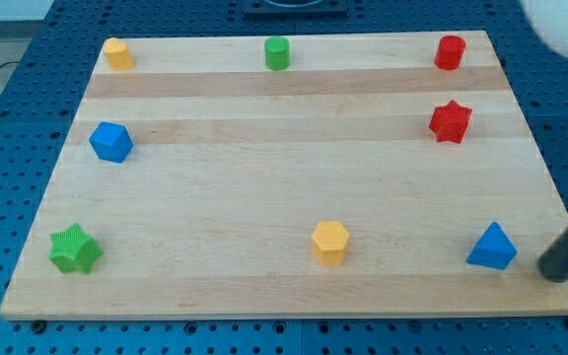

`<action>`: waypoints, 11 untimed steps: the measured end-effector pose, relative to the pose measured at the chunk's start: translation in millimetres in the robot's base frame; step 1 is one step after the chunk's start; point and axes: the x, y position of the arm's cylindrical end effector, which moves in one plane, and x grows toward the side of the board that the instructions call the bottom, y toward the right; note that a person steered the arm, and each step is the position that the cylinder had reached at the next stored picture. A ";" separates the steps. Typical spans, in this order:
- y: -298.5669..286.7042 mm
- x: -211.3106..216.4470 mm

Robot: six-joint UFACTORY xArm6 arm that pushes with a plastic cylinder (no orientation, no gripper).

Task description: Push the blue triangle to the right side of the yellow hexagon

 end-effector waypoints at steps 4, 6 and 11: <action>-25.5 -18.0; -106.7 -18.5; -104.8 -48.3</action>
